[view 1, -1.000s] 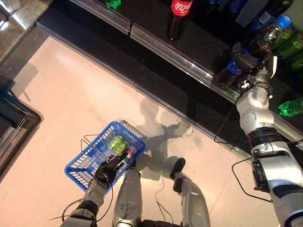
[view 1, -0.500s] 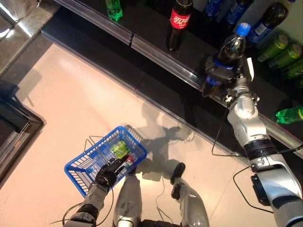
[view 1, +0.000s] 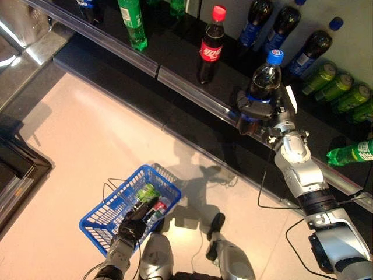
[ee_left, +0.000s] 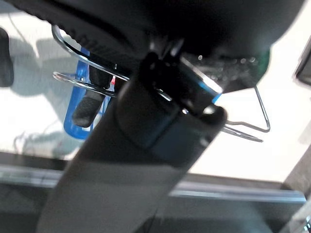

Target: Pick up the drink and place into the basket.

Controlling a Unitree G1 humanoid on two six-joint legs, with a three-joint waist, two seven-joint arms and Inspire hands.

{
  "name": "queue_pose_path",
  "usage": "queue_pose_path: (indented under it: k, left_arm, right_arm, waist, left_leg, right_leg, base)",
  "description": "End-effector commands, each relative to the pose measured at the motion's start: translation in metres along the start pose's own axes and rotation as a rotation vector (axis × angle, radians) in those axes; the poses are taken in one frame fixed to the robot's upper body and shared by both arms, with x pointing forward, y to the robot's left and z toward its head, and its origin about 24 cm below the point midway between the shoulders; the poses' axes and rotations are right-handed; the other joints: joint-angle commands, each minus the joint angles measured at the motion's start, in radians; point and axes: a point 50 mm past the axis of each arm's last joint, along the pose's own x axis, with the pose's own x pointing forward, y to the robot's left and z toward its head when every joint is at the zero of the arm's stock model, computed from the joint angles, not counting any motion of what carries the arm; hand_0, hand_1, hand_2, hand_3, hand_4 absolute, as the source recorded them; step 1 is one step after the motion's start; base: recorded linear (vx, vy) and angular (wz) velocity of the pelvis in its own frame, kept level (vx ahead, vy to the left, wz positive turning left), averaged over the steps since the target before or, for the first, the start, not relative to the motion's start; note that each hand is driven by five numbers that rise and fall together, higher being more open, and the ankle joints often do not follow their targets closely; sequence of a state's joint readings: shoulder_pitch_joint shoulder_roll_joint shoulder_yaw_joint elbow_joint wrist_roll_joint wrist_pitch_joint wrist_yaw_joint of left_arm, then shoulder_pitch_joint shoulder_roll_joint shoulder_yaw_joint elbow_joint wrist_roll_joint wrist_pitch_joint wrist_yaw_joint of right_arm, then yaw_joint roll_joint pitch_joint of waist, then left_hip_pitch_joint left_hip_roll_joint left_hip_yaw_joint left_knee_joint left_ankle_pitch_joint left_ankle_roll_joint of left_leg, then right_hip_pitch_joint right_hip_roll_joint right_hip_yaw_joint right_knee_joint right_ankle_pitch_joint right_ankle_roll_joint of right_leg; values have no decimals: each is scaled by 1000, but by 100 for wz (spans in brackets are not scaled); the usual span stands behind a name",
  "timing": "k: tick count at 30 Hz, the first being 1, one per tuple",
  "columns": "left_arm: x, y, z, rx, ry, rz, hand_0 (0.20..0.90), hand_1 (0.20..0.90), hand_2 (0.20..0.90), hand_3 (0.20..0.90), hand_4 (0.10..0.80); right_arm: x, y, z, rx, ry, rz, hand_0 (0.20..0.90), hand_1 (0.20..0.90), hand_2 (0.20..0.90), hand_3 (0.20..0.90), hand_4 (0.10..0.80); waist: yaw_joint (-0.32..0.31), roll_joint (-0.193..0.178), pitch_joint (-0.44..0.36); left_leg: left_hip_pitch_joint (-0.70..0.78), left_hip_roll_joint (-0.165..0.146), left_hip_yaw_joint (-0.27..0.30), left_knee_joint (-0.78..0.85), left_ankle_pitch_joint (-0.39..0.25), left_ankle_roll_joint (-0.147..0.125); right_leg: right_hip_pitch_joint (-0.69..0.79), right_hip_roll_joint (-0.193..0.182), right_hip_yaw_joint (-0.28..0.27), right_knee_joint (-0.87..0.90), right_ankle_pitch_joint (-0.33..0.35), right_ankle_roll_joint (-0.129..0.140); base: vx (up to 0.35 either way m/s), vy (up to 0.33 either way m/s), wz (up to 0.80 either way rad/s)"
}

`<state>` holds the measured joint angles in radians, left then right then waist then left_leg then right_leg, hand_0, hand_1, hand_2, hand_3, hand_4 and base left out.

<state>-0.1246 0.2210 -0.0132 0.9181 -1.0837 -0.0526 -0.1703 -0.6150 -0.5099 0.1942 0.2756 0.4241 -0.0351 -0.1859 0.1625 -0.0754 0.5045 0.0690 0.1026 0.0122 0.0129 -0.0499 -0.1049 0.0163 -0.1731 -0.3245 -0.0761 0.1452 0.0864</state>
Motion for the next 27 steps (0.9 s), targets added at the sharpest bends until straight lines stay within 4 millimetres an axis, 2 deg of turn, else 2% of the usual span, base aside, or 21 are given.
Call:
queue_pose_path:
  k: [1,5,10,12,27]
  left_arm:
    - [-3,-24,16,51,-131,-259,300,300,300,200,100]
    - [-3,-42,22,18,-160,-358,300,300,300,200,100]
    - [-10,-59,18,-27,-167,-507,300,300,300,200,100]
    - [-11,-62,18,-36,-169,-532,300,300,300,200,100]
    - [-38,-126,32,-159,-186,-900,300,300,300,200,100]
  right_arm:
    - [-8,11,28,22,-220,49,300,300,300,200,100]
    - [-18,24,23,31,-211,100,300,300,300,200,100]
    - [-27,33,17,28,-194,156,300,300,300,200,100]
    - [-28,33,17,33,-192,162,300,300,300,200,100]
    - [-30,48,15,18,-178,242,300,300,300,200,100]
  waist:
    - [5,16,-360]
    - [3,22,-379]
    - [19,28,-399]
    - [21,29,-401]
    - [79,24,-416]
  left_leg:
    - [-75,4,54,-100,131,26]
    - [-57,3,48,-100,129,26]
    - [-37,3,38,-100,124,27]
    - [-35,2,36,-100,124,27]
    - [-24,-7,-21,-100,126,32]
  right_leg:
    - [60,-62,-7,42,-60,60]
    - [78,-61,-11,34,-59,58]
    - [114,-58,-29,20,-59,56]
    - [119,-57,-32,17,-59,55]
    - [158,-54,-80,7,-62,56]
  base:
    - [29,30,6]
    - [14,24,10]
    - [14,9,15]
    - [-6,1,5]
    - [-11,8,12]
